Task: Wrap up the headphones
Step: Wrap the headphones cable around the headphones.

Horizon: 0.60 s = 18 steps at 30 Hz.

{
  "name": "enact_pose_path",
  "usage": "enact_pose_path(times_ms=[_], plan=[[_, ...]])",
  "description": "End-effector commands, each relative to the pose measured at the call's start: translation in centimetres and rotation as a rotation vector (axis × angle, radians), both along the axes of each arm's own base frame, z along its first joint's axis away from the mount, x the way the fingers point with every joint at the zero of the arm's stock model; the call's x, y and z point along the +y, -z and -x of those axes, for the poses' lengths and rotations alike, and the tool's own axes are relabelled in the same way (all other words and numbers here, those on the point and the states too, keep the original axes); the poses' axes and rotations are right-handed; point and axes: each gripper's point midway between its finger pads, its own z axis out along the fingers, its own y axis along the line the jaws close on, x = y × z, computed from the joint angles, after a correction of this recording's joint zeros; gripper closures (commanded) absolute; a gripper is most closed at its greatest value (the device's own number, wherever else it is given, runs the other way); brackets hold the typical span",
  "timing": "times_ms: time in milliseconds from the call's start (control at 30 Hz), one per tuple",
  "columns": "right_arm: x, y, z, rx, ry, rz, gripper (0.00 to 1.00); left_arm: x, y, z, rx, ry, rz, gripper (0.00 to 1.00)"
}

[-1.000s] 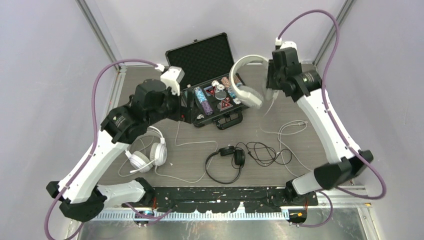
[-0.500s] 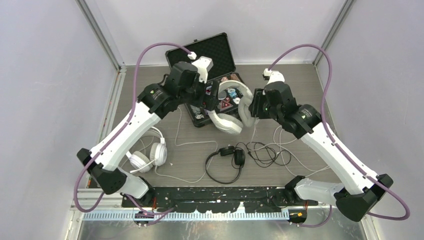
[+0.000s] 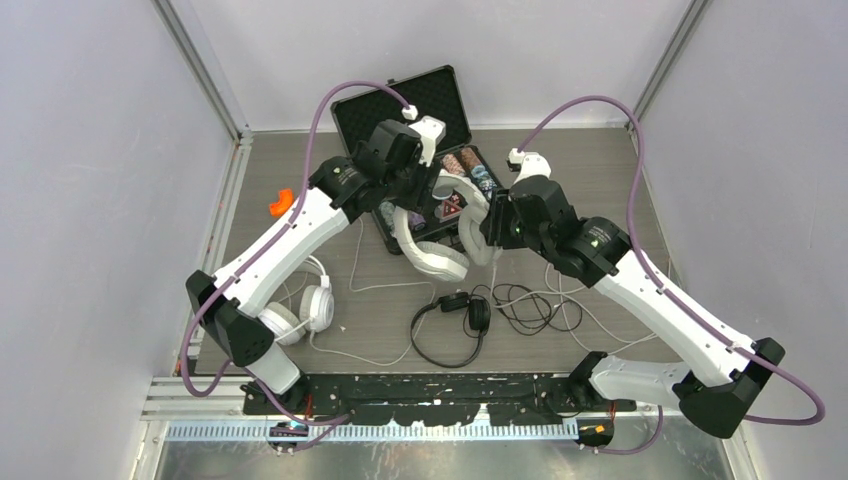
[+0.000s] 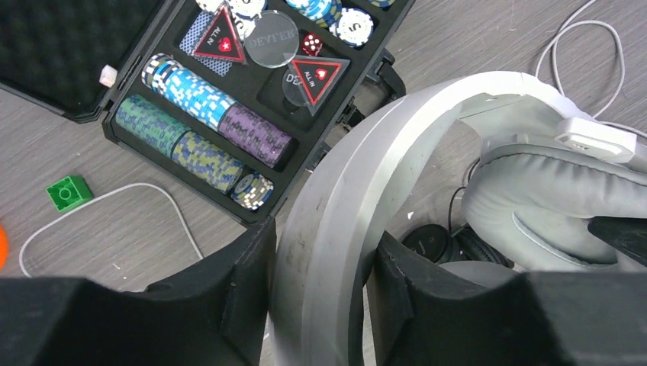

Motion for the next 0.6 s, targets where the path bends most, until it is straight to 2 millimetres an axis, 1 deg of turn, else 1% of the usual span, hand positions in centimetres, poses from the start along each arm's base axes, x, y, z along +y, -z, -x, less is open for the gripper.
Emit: enact_pose_path(times_ms=[0, 100, 200, 267, 333, 467, 500, 567], plan=[[1.3, -3.2, -1.7, -0.109, 0.043, -0.121, 0.78, 0.4, -1.7, -0.6, -0.075, 0.000, -0.009, 0.53], [1.4, -2.9, -2.0, -0.106, 0.048, -0.106, 0.79, 1.0, -2.3, -0.6, -0.102, -0.006, -0.021, 0.47], [1.4, -2.6, -2.1, -0.094, 0.051, -0.098, 0.79, 1.2, -3.1, -0.3, -0.152, 0.011, -0.037, 0.44], [1.5, -2.6, -2.1, -0.092, 0.052, -0.102, 0.78, 1.5, -3.4, -0.2, -0.191, 0.018, -0.083, 0.43], [1.7, -2.7, -2.1, -0.091, 0.050, -0.108, 0.78, 1.6, -3.2, -0.2, -0.204, 0.025, -0.130, 0.45], [2.0, -2.8, -2.2, -0.090, 0.045, -0.117, 0.78, 1.6, -2.4, -0.3, -0.196, 0.041, -0.191, 0.55], [2.0, -2.8, -2.2, -0.090, 0.045, -0.119, 0.78, 1.7, -2.3, -0.3, -0.195, 0.041, -0.200, 0.58], [2.1, -2.8, -2.2, -0.089, 0.045, -0.122, 0.78, 1.7, -1.9, -0.3, -0.190, 0.040, -0.214, 0.60]])
